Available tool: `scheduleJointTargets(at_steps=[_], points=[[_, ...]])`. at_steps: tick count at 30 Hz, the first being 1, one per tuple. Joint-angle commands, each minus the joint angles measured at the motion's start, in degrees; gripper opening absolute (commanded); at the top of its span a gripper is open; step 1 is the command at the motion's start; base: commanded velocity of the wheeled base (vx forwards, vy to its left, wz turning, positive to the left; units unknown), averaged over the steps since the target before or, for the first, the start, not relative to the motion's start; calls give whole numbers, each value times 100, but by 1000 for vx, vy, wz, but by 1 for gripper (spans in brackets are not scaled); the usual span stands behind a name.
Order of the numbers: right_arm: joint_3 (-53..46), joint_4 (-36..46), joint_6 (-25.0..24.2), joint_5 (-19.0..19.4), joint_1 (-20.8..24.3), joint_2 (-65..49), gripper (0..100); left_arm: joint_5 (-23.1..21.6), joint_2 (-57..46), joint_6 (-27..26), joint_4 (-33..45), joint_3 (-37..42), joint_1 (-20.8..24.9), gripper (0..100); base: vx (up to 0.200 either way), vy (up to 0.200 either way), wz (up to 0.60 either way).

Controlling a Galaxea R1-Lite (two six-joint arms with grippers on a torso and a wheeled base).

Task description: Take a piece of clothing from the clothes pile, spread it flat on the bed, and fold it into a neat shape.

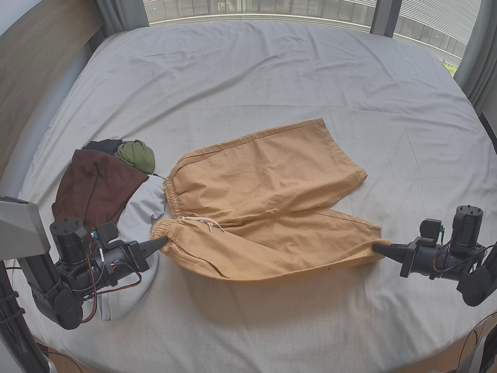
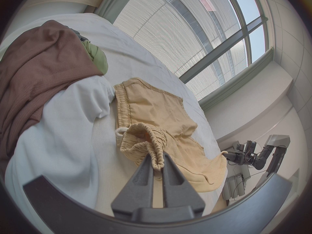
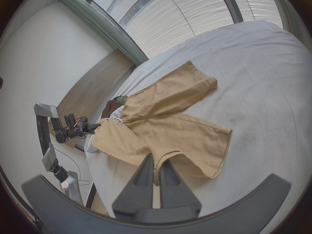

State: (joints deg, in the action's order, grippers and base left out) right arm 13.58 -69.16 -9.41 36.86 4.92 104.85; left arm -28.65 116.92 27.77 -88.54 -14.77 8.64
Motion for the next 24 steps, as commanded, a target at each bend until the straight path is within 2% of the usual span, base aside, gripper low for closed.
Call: scheduleJointTargets(at_steps=[1,7,11,18,24], points=[[162,-89,-140,-118,0,-9,0,70,-38,35,-5,-96,15,0,0,0,0],[444,-133,-325,-250,-9,9,0,158,-29,150,-5,-166,164,0,0,0,0],[707,-80,-351,-267,-44,9,0,360,-46,308,-5,-280,234,0,0,0,0],[1208,-36,-694,-276,-150,0,0,668,-38,580,-5,-606,234,0,0,0,0],[1586,201,-711,-276,-220,35,0,773,-38,712,-5,-720,287,0,0,0,0]])
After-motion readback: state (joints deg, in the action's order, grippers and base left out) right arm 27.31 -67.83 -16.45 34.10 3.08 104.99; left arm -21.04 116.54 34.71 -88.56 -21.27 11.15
